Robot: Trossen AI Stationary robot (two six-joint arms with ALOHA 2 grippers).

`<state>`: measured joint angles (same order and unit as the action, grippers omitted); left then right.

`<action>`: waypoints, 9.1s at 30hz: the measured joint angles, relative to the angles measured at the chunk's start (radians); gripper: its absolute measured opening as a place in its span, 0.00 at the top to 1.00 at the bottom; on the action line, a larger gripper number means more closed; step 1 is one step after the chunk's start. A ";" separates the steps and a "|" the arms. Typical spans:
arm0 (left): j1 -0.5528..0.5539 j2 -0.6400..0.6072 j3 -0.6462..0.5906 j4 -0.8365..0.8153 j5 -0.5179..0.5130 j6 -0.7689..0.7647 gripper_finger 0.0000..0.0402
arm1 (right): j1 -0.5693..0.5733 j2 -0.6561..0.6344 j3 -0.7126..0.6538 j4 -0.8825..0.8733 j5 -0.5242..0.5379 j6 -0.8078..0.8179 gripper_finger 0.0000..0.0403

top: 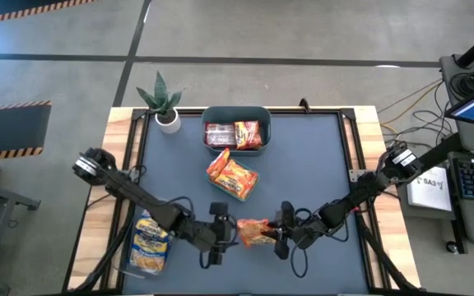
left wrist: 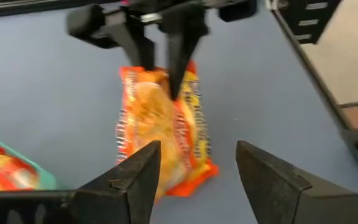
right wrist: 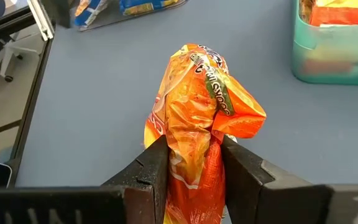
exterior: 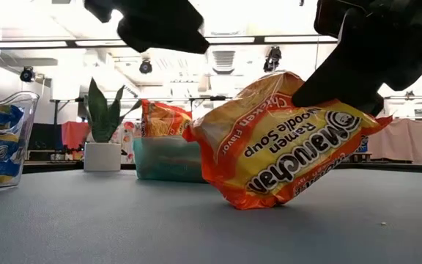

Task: Sort Maruchan noodles
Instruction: Put the orange noodle pack into the green bin, then return to Home Position

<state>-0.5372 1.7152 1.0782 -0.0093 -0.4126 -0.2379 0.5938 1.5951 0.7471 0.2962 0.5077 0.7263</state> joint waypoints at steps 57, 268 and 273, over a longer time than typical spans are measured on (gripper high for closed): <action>0.148 0.127 0.002 0.188 0.129 0.024 0.70 | 0.022 -0.236 -0.001 -0.189 0.003 0.040 0.46; -0.192 -1.389 -0.791 -0.032 -0.704 0.258 0.98 | -0.418 -0.920 -0.419 0.062 -0.414 -0.672 0.48; -0.192 -1.495 -0.831 -0.035 -0.704 0.274 0.98 | -0.418 -1.002 -0.461 0.061 -0.414 -0.675 0.48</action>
<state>-0.7292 0.2205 0.2475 -0.0442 -1.1163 0.0360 0.1757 0.5928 0.2861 0.3573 0.0933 0.0508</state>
